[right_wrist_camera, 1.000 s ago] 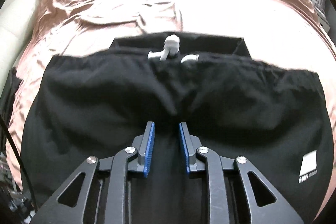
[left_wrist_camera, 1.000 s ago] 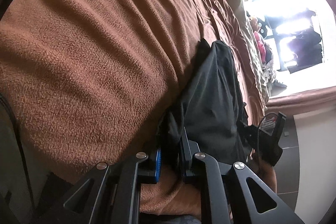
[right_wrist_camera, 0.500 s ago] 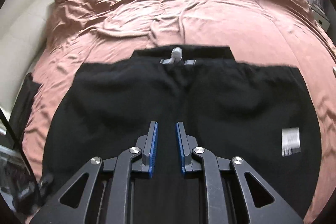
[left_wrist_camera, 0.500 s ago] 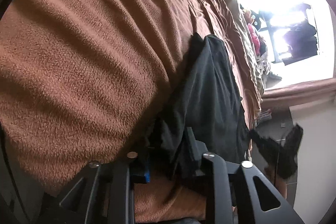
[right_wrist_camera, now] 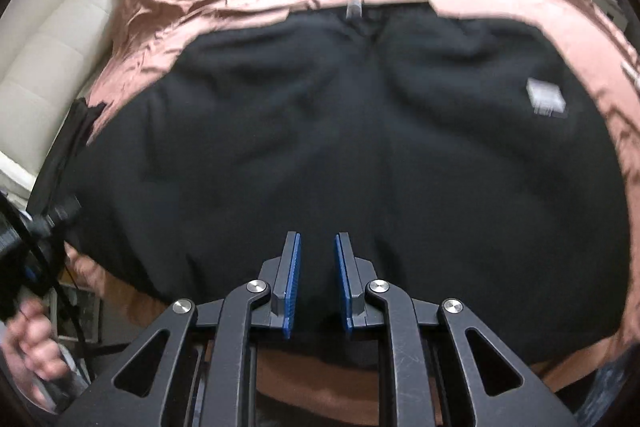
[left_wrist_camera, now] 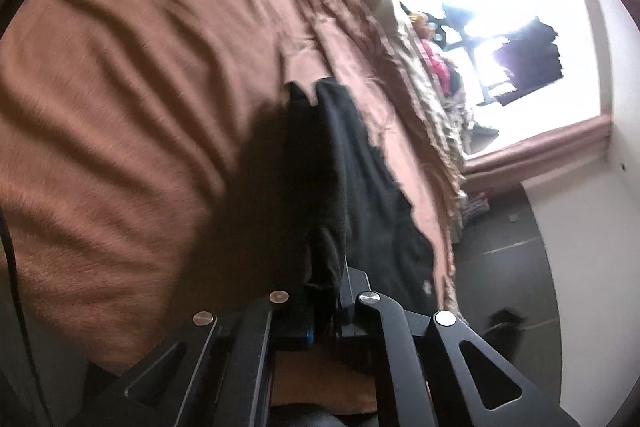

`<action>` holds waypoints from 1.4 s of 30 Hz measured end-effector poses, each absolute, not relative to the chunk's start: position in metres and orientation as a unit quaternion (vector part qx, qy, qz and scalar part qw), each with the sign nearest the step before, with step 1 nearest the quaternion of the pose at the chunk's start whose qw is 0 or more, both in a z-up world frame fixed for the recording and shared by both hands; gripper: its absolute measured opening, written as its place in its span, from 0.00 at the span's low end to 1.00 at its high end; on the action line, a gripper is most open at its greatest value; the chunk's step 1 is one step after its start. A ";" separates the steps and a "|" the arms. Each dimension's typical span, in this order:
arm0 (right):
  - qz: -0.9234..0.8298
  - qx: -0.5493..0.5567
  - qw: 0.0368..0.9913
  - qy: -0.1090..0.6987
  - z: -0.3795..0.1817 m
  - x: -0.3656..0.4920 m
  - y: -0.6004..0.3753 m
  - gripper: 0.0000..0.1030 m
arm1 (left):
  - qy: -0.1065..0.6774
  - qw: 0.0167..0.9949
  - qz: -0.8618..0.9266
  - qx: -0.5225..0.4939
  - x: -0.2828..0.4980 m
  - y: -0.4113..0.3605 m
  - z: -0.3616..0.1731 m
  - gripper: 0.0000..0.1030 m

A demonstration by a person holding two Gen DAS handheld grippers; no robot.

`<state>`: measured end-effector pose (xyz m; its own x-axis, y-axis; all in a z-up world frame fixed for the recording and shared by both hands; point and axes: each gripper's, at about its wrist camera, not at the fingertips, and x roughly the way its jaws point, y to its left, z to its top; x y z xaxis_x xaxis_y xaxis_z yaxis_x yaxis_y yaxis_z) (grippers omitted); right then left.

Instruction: Fold large clothes

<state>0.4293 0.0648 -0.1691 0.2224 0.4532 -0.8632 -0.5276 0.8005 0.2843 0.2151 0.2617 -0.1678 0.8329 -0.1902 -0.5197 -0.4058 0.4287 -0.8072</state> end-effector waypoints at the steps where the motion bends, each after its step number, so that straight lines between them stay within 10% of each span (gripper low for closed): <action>1: 0.313 -0.033 0.779 0.542 -0.174 0.427 0.062 0.13 | 0.278 0.800 0.062 -0.527 0.216 0.260 -0.161 0.05; 23: 0.347 0.126 0.776 0.511 -0.158 0.435 -0.062 0.09 | 0.281 0.877 -0.074 -0.383 0.307 0.131 -0.026 0.05; 28: 0.331 0.171 0.794 0.481 -0.150 0.438 -0.114 0.60 | 0.299 0.881 -0.098 -0.353 0.335 0.088 -0.015 0.05; 42: 0.287 0.267 0.808 0.439 -0.164 0.433 -0.237 0.60 | 0.398 0.858 -0.176 -0.272 0.407 -0.038 -0.043 0.16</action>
<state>0.4326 -0.2371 -0.1640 0.4502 0.6989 -0.5557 -0.2296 0.6920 0.6844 0.4072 -0.0383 -0.0431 0.6218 -0.5188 -0.5867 0.0861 0.7899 -0.6072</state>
